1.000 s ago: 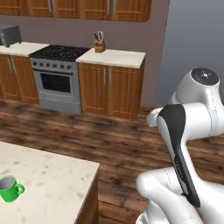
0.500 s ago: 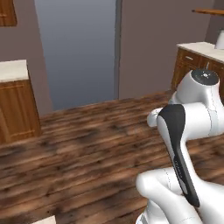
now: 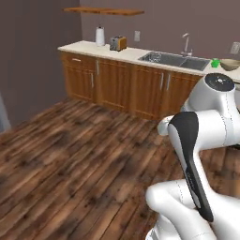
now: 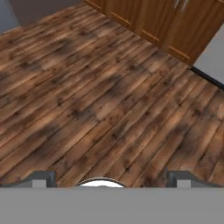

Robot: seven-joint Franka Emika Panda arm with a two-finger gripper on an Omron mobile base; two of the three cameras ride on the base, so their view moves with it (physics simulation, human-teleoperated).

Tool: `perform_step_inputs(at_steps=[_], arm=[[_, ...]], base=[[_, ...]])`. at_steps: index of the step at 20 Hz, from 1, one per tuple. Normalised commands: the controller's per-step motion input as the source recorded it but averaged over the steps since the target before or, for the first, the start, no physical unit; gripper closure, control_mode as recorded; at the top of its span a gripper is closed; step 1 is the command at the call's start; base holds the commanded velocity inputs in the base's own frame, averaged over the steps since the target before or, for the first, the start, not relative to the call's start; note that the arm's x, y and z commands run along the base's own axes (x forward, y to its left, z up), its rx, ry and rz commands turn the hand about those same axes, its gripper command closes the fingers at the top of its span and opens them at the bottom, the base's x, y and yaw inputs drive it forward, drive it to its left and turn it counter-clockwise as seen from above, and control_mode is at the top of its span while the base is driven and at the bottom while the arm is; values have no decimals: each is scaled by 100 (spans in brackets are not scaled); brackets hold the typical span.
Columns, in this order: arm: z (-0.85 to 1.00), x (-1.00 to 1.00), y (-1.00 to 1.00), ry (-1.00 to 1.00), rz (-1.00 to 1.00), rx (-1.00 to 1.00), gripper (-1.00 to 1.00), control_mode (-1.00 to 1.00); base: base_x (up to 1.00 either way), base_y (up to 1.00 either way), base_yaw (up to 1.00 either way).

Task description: Clear the mugs and bowl far away from the sink.

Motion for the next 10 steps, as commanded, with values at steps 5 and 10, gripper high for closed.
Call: perform_step_inputs(at_steps=[5,10], arm=[[0,0,0,0,0,0,-100,100],[0,0,0,0,0,0,-100,100]], base=[[21,0,-86],[92,-5,-48]])
